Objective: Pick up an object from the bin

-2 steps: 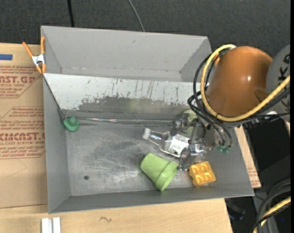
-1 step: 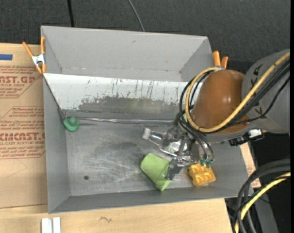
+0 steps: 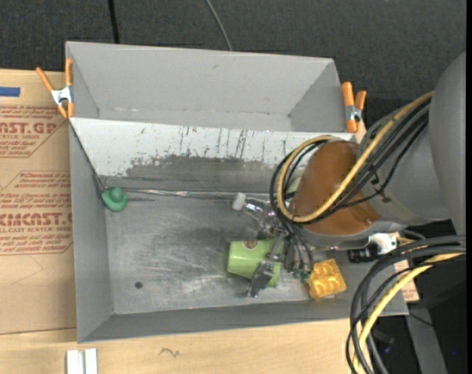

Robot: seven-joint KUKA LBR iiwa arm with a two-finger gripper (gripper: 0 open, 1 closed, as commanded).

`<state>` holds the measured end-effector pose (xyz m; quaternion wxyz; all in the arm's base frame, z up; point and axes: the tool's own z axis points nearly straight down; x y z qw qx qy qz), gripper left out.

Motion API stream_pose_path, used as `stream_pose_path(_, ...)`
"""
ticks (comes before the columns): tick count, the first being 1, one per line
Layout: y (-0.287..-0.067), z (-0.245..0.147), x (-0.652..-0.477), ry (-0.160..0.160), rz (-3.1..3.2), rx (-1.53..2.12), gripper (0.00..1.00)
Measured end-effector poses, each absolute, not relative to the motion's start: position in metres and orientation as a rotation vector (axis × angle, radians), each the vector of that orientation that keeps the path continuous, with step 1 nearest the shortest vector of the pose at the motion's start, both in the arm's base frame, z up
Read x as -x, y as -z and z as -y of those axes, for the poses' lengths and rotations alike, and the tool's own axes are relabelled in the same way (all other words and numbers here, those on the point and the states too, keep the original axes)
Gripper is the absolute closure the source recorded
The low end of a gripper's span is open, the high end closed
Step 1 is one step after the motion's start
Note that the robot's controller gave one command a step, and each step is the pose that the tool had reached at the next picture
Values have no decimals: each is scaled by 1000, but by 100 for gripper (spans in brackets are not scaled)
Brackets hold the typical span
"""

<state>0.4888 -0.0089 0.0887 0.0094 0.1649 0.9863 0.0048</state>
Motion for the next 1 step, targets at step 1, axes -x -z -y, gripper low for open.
stream_pose_path(1,-87,9,-488,-9,-3083,-500,0)
